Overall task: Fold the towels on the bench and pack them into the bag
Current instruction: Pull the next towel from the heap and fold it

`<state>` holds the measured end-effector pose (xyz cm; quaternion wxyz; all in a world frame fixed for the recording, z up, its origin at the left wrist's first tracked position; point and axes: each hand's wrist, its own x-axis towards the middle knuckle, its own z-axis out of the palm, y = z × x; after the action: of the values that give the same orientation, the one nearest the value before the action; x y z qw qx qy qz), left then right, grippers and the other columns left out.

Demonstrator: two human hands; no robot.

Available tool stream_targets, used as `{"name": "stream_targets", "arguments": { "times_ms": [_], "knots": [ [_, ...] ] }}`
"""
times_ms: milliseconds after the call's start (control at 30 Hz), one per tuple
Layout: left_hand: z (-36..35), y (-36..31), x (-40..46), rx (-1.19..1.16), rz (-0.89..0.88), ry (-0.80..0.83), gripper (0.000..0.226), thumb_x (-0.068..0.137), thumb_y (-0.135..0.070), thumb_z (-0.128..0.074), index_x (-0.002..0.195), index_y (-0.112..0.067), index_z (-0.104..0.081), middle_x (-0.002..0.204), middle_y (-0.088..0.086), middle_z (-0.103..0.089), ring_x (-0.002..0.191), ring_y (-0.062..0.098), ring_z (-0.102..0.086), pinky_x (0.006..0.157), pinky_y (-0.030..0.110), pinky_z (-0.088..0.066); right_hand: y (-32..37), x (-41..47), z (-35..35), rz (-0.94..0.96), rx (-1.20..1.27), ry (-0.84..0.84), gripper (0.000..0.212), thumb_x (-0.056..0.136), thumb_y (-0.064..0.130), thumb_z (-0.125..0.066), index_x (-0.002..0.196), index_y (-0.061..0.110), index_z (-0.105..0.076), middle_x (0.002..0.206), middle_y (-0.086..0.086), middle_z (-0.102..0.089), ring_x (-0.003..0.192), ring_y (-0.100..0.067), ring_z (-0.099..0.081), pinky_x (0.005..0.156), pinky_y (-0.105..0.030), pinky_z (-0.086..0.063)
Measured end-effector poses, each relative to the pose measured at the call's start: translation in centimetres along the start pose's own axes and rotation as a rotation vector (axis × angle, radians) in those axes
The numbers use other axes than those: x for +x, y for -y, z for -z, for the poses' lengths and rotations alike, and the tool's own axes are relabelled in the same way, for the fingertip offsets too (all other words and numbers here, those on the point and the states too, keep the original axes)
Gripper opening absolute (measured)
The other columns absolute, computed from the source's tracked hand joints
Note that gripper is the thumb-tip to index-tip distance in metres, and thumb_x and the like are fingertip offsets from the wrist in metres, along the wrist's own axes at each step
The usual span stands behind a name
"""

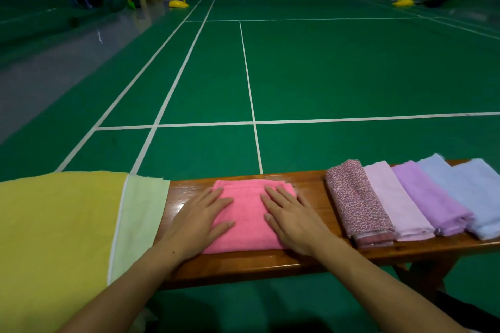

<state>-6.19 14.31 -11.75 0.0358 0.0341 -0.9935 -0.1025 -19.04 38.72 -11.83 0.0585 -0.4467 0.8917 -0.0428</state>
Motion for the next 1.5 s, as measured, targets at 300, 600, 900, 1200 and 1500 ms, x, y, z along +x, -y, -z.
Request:
{"name": "stream_targets", "arguments": {
  "times_ms": [300,600,900,1200,1500],
  "knots": [
    [2.0,0.6,-1.5,-0.371,0.001,-0.144,0.052,0.085,-0.079,-0.058,0.123,-0.044,-0.068,0.136,-0.025,-0.063,0.131,0.000,-0.053,0.112,0.037,-0.045,-0.4,-2.3,2.2,0.109,0.231,-0.192,0.053,0.103,0.061,-0.045,0.140,0.026,-0.060,0.150,0.007,-0.053,0.135,-0.013,-0.050,0.115,-0.037,-0.041],
    [1.7,1.4,-3.2,-0.163,-0.104,0.035,0.069,0.079,-0.083,-0.065,0.138,-0.048,-0.053,0.148,-0.027,-0.051,0.135,-0.001,-0.046,0.112,0.026,-0.041,-0.7,-4.0,1.4,0.172,0.119,-0.077,0.062,0.092,0.072,-0.054,0.141,0.034,-0.050,0.157,0.009,-0.043,0.143,-0.012,-0.040,0.120,-0.038,-0.036],
    [1.9,1.2,-2.2,0.019,-0.189,0.025,0.051,0.080,-0.057,-0.062,0.128,-0.044,-0.048,0.137,-0.021,-0.051,0.122,0.006,-0.050,0.103,0.029,-0.048,0.0,-2.8,1.5,0.198,0.012,-0.109,0.060,0.086,0.056,-0.057,0.137,0.026,-0.049,0.144,0.001,-0.054,0.129,-0.021,-0.054,0.113,-0.040,-0.043],
    [1.9,1.8,-1.7,-0.197,-0.088,-0.070,0.026,0.096,-0.058,-0.053,0.119,-0.046,-0.058,0.120,-0.027,-0.066,0.106,-0.004,-0.060,0.091,0.023,-0.054,-0.3,-2.1,1.9,0.122,0.100,-0.127,0.049,0.090,0.045,-0.052,0.129,0.017,-0.061,0.139,-0.001,-0.060,0.117,-0.024,-0.061,0.100,-0.040,-0.051],
    [3.0,1.4,-1.9,-0.650,0.083,-0.101,0.034,0.094,-0.057,-0.060,0.115,-0.035,-0.074,0.111,-0.017,-0.073,0.105,0.005,-0.067,0.083,0.026,-0.058,-1.1,-2.6,2.3,-0.134,0.606,-0.240,0.037,0.094,0.061,-0.046,0.101,0.029,-0.063,0.095,0.013,-0.069,0.089,-0.013,-0.062,0.079,-0.045,-0.052]
  ]
}}
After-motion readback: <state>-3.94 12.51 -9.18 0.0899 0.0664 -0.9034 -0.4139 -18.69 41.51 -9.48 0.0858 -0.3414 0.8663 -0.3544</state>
